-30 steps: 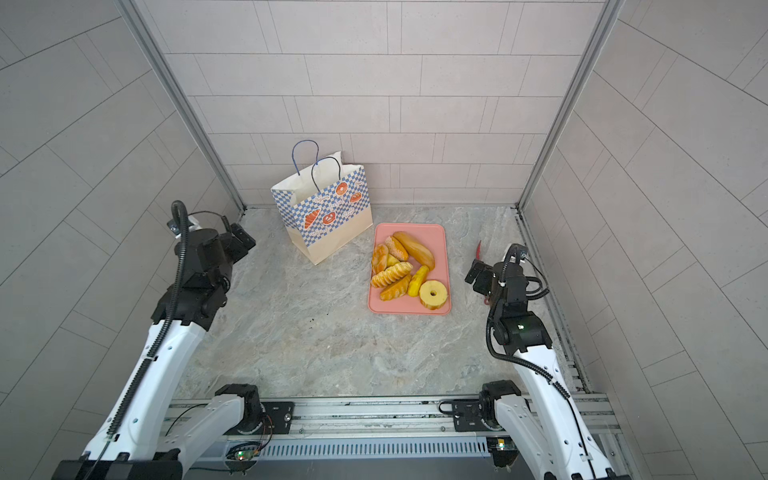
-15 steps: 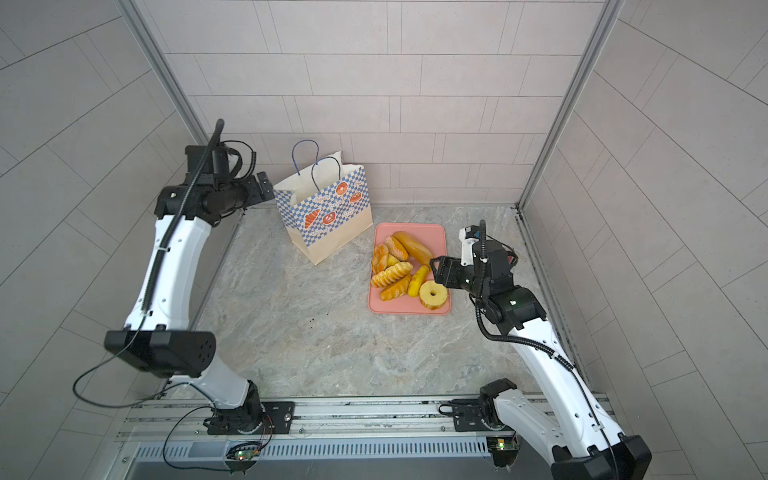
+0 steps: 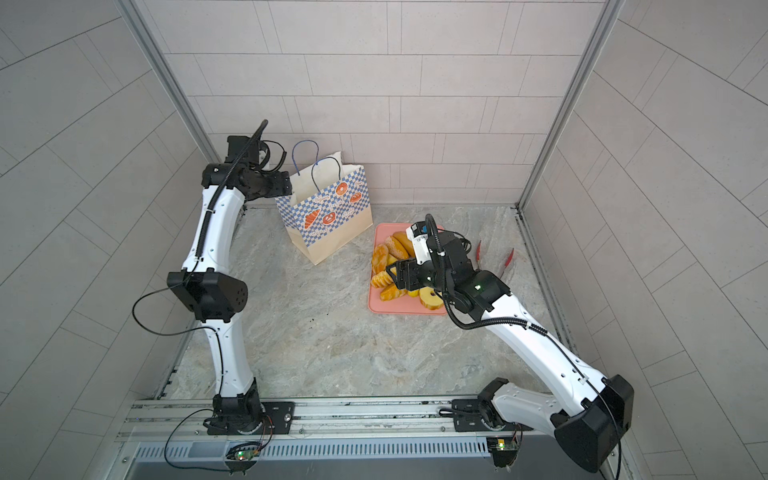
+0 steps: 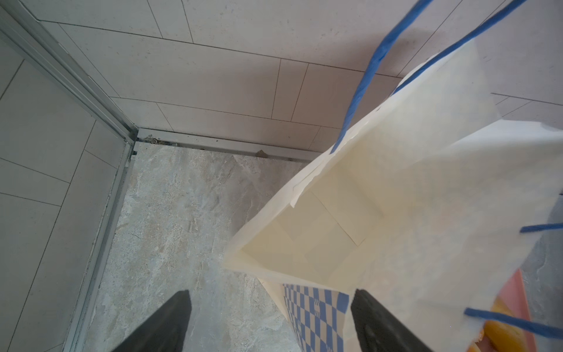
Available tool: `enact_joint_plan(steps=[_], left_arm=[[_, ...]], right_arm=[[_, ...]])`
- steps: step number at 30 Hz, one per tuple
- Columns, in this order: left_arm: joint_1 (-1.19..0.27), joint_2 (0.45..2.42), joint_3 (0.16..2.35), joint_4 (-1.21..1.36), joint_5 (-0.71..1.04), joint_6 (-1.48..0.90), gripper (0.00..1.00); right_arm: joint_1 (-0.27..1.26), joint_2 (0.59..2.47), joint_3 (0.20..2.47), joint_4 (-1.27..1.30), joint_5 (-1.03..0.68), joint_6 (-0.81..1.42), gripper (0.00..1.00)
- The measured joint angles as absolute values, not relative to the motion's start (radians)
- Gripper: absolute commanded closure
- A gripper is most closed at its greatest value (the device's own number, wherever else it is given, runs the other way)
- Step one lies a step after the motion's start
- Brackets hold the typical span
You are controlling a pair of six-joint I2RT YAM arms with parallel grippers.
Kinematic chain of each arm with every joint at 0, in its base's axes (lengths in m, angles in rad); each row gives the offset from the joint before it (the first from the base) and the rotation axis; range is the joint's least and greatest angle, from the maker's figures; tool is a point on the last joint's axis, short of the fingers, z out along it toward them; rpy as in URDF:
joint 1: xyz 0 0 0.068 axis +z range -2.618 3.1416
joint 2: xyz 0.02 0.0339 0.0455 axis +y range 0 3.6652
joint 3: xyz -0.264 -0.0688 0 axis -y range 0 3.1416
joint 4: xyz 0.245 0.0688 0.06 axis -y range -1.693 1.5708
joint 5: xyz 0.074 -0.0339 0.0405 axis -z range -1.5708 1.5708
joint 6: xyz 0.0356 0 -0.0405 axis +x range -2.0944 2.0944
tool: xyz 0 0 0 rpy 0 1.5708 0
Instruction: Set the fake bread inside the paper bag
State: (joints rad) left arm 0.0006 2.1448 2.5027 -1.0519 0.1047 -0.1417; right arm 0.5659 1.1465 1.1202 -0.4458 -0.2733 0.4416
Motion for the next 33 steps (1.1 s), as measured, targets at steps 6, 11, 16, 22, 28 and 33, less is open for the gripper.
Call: enact_joint_plan(steps=[6,11,16,22,28,33], left_arm=[[0.001,2.204,2.567,-1.013,0.115,-0.112,0.12],[0.001,2.239,2.582,-0.981,0.135,-0.101,0.19],[0.001,2.263,2.584,-0.956,0.155,-0.088,0.24],[0.001,2.267,2.584,-0.929,0.197,-0.085,0.3],[0.001,2.267,2.585,-0.931,0.2,-0.082,0.43],[0.001,2.267,2.585,-0.932,0.194,-0.084,0.6]], right_arm=[[0.575,1.191,1.122,-0.431,-0.274,0.441,0.23],[0.575,1.203,1.131,-0.431,-0.273,0.439,0.24],[0.575,1.208,1.14,-0.43,-0.273,0.435,0.29],[0.575,1.229,1.142,-0.442,-0.262,0.435,0.29],[0.575,1.226,1.176,-0.506,-0.171,0.468,0.01],[0.575,1.169,1.193,-0.574,-0.072,0.472,0.01]])
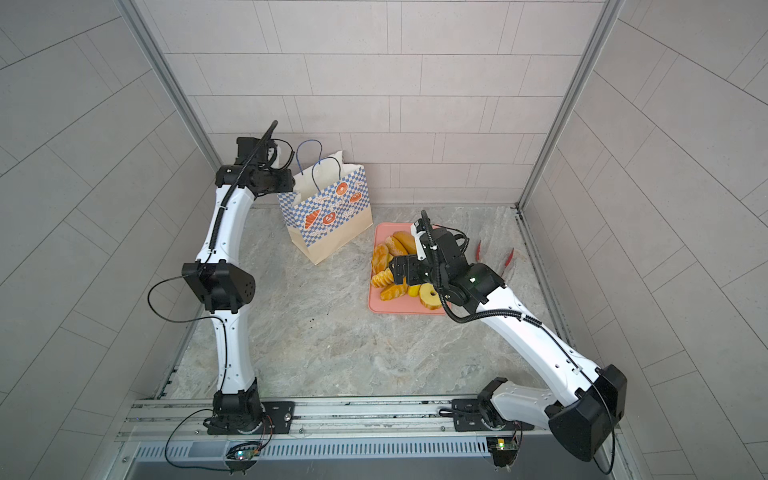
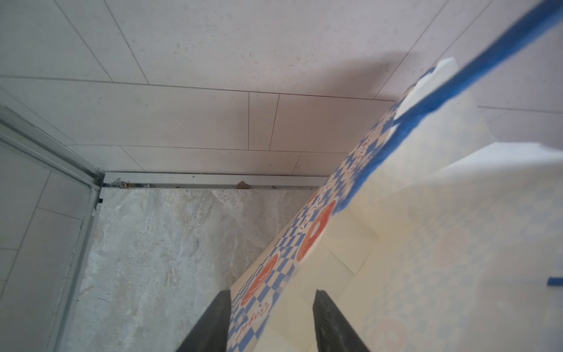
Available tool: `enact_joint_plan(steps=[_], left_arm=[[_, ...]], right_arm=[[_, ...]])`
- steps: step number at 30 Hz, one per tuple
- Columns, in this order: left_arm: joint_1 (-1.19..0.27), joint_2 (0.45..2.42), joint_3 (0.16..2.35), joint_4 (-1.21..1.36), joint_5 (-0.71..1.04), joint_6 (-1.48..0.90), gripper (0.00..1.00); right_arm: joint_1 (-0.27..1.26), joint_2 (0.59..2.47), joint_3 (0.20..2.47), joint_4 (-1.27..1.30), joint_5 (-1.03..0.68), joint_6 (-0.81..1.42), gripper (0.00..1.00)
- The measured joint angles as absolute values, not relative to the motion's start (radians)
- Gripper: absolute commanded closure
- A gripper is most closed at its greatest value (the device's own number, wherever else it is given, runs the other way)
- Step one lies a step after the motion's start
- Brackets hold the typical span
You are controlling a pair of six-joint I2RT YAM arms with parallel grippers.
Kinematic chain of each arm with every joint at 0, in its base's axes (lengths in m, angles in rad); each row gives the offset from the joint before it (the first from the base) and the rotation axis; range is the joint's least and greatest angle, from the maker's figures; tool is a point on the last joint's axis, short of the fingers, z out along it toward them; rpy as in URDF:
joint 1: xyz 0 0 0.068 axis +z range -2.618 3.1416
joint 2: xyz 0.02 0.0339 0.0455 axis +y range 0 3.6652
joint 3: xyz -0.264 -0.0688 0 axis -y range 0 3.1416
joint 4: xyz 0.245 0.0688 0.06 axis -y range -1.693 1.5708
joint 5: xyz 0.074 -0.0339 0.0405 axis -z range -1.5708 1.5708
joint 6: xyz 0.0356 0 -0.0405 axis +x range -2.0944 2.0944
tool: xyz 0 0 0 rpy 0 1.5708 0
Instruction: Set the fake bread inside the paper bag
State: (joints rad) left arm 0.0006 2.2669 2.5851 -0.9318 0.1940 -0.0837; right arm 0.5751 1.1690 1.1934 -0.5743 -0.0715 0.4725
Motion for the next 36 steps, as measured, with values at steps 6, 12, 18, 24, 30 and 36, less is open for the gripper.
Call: enact_joint_plan(steps=[6,12,18,24,30,36], left_arm=[[0.001,2.267,2.585,-0.941,0.195,-0.097,0.84],[0.001,2.255,2.566,-0.969,0.218,-0.131,1.0],[0.002,2.111,2.349,-0.965,0.249,-0.186,1.0],[0.004,1.903,2.099,-0.937,0.258,-0.253,1.0],[0.004,1.72,1.906,-0.898,0.282,-0.311,1.0],[0.004,1.561,1.709,-0.862,0.31,-0.377,1.0]], right_arm=[[0.564,1.11,1.216,-0.641,-0.012,0.458,0.16],[0.561,1.104,1.217,-0.664,-0.002,0.422,0.44],[0.561,1.082,1.217,-0.682,0.034,0.42,0.36],[0.56,1.047,1.217,-0.713,0.093,0.438,0.17],[0.55,1.016,1.223,-0.747,0.097,0.441,0.01],[0.447,1.021,1.235,-0.762,-0.016,0.444,0.01]])
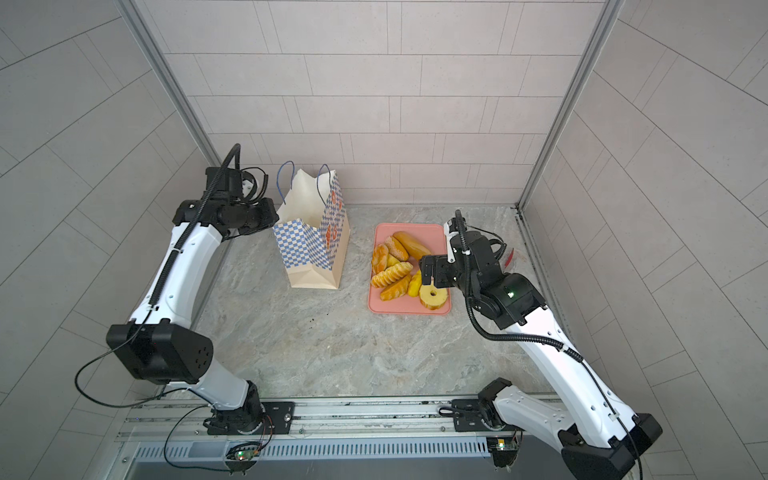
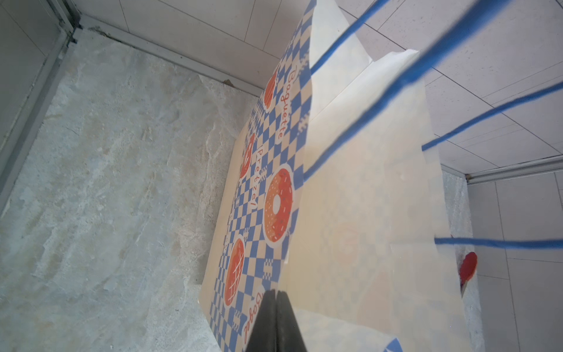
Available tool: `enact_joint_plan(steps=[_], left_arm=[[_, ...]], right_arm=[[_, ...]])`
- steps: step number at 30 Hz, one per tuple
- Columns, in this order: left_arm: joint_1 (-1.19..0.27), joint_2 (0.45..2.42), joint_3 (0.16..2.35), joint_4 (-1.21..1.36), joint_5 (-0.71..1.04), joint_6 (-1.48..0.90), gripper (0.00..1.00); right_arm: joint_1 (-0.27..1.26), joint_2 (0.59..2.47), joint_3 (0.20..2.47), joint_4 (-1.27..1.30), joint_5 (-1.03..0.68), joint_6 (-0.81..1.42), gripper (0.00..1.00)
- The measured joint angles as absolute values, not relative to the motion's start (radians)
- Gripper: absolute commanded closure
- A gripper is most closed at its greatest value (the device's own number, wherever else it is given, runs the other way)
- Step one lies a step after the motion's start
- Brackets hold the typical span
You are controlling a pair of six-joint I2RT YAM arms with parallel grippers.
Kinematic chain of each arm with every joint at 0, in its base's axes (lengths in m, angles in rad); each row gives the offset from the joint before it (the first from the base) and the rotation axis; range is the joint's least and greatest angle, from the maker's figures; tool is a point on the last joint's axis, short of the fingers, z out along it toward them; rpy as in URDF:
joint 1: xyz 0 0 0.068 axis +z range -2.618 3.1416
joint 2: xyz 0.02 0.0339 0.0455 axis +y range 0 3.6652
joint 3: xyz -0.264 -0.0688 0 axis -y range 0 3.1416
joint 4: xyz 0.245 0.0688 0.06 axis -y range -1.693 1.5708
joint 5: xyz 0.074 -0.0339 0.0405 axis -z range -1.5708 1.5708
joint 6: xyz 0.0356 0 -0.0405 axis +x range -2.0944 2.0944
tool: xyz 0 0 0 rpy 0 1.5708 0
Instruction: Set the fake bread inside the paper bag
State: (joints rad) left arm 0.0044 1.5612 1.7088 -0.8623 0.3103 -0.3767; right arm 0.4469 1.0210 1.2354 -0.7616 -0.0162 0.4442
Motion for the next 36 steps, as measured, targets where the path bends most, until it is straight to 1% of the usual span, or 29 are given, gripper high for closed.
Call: enact_joint_plan(steps=[4,7,9,12,13,15,16,20,25,27,29,31,36], left_arm=[[0.004,1.46,1.592,-0.844,0.333,-0.419,1.0],[0.004,1.393,1.523,-0.836,0.351,-0.448,1.0],[0.004,1.349,1.479,-0.827,0.364,-0.465,1.0],[0.004,1.286,1.411,-0.811,0.384,-0.496,1.0],[0.004,1.268,1.389,-0.804,0.39,-0.505,1.0],[0.004,1.238,1.351,-0.795,0.406,-0.528,1.0],[0.004,1.226,1.333,-0.788,0.415,-0.542,1.0],[0.004,1.182,1.272,-0.751,0.455,-0.603,1.0],[0.004,1.141,1.233,-0.707,0.502,-0.675,1.0],[0.003,1.124,1.215,-0.688,0.519,-0.705,1.0],[0.0,1.106,1.197,-0.675,0.534,-0.731,1.0],[-0.003,1.093,1.182,-0.664,0.547,-0.749,1.0],[-0.01,1.076,1.14,-0.647,0.579,-0.78,1.0]], right_arm=[[0.356,1.007,1.191,-0.732,-0.125,0.451,0.01],[0.338,0.997,1.182,-0.739,-0.153,0.445,0.01],[0.336,1.002,1.196,-0.762,-0.147,0.438,0.07],[0.329,1.013,1.212,-0.787,-0.117,0.429,0.23],[0.324,1.015,1.212,-0.794,-0.11,0.432,0.27],[0.312,1.018,1.212,-0.809,-0.094,0.443,0.33],[0.305,1.02,1.212,-0.817,-0.089,0.45,0.33],[0.285,1.046,1.221,-0.853,-0.06,0.469,0.32],[0.277,1.118,1.272,-0.905,-0.029,0.457,0.23],[0.274,1.128,1.281,-0.912,-0.026,0.445,0.17],[0.271,1.126,1.281,-0.915,-0.02,0.434,0.08],[0.268,1.116,1.276,-0.905,-0.017,0.423,0.04],[0.254,1.077,1.255,-0.88,-0.009,0.413,0.02]])
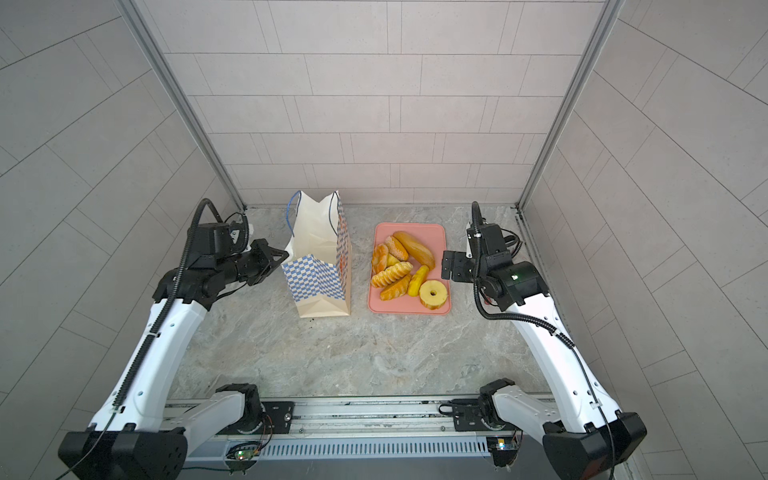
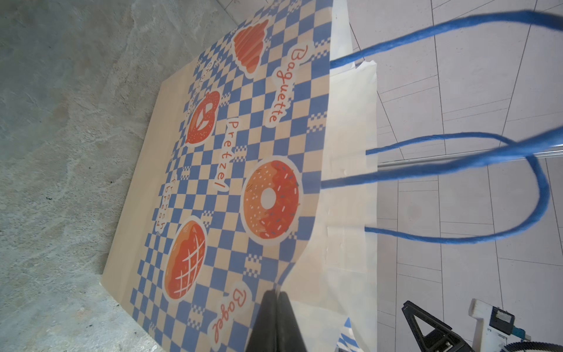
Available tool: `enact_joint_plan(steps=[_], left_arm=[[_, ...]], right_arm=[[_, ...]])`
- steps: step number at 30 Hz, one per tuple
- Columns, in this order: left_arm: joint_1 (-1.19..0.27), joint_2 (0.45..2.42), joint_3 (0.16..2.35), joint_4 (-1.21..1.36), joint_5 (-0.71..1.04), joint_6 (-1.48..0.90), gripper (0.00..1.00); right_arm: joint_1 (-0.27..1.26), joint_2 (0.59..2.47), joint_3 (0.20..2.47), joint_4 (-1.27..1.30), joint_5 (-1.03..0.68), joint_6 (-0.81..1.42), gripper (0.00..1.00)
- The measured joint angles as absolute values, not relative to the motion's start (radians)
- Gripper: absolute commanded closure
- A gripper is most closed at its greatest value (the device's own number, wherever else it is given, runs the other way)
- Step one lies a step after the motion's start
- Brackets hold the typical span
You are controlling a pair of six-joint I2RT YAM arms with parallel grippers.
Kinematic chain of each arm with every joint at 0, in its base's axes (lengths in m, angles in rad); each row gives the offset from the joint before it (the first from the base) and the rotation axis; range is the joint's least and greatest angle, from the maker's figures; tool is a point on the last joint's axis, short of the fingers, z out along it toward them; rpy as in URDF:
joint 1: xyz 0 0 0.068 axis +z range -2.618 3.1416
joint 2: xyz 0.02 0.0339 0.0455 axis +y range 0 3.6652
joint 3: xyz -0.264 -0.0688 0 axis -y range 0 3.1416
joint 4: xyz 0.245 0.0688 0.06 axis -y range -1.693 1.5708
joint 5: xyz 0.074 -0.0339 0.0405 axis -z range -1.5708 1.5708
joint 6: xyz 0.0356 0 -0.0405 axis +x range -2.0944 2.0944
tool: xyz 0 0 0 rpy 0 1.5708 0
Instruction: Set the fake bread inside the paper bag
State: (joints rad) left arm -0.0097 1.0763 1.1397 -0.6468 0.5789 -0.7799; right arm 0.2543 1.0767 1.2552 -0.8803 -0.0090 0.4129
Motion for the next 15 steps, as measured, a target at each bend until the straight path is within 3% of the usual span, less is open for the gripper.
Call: enact_joint_plan(steps=[3,6,8,12,15], left_arm=[[-0.015,1.066,1.118,-0.64,0.587,-0.793,0.82],[-0.016,1.053,1.114,-0.641,0.588,-0.794,0.45],[-0.017,1.048,1.119,-0.651,0.578,-0.789,0.29],[-0.019,1.061,1.168,-0.706,0.535,-0.722,0.17],[-0.019,1.08,1.214,-0.746,0.489,-0.664,0.14]], right_arm=[[0.237,1.074,1.255,-0.872,-0.003,0.406,0.03],[0.215,1.081,1.253,-0.86,-0.007,0.403,0.03],[0.206,1.083,1.246,-0.847,-0.016,0.403,0.02],[0.202,1.083,1.224,-0.818,-0.022,0.404,0.0],[0.202,1.085,1.222,-0.813,-0.011,0.416,0.03]])
